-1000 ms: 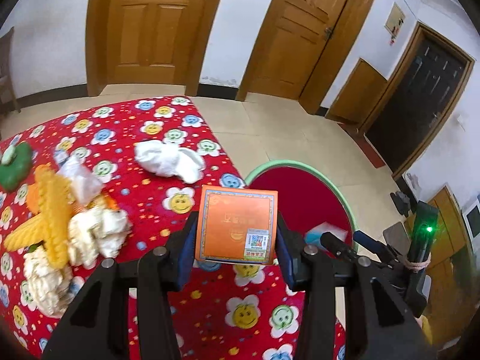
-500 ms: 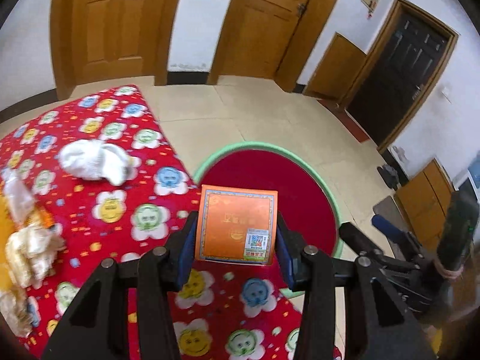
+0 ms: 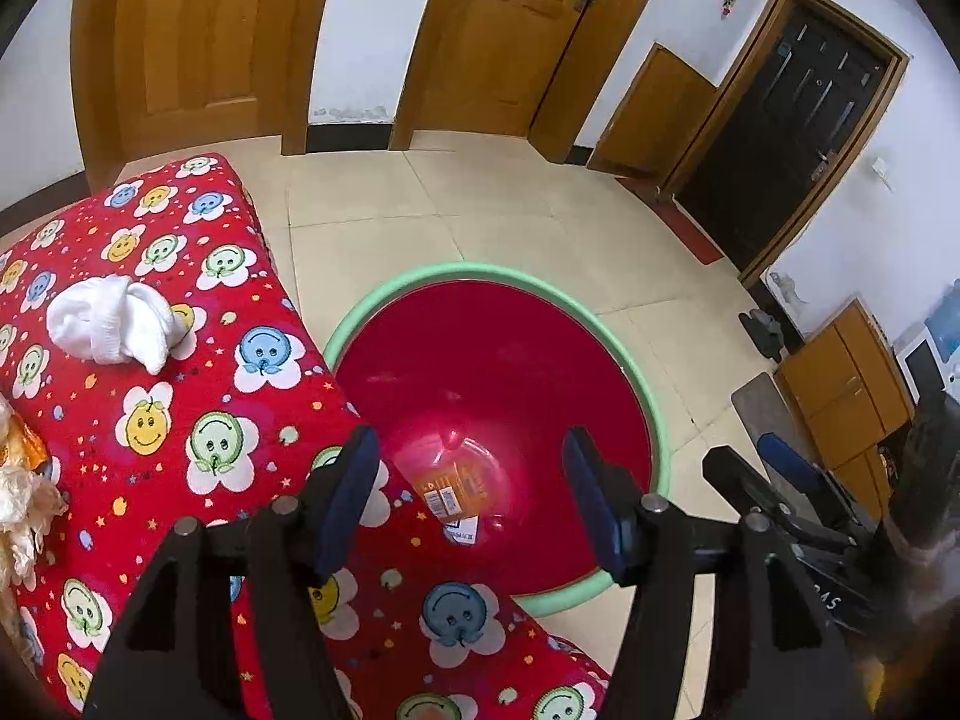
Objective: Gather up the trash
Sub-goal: 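Move both open tools back over the table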
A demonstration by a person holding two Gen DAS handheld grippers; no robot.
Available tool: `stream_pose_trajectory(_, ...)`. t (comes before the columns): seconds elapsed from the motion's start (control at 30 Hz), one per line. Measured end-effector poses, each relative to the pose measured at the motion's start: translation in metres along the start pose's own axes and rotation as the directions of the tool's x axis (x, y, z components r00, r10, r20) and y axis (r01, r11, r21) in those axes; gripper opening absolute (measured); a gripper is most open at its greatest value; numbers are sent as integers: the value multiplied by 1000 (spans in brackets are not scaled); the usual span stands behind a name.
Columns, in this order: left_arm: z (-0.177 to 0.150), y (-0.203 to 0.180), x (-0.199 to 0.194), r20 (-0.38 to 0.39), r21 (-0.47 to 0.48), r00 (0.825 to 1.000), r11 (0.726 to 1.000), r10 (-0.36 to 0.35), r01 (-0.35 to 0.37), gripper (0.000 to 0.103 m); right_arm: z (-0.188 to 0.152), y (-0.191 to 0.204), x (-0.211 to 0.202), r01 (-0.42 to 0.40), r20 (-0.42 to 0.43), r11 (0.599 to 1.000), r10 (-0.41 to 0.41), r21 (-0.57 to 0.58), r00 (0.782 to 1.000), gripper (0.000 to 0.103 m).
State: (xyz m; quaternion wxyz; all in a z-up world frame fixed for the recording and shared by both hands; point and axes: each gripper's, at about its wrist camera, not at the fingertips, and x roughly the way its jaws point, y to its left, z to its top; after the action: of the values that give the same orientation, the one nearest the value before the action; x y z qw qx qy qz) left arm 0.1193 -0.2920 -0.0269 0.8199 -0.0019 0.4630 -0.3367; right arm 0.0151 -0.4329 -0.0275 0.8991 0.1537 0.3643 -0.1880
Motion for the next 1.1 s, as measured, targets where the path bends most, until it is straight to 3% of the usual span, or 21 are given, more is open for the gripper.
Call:
stream_pose_trajectory(0.53,-19,34,-61,77,-105,996,994,38,-29,63,-2,27,-17,-57,-9,998,57,-40,998,100)
stream_pose_trajectory(1.1,-60,99,-139,151,-232,961,953,233,-195,63,-13,84,-34,-153,-41,979,149,-131,988,100)
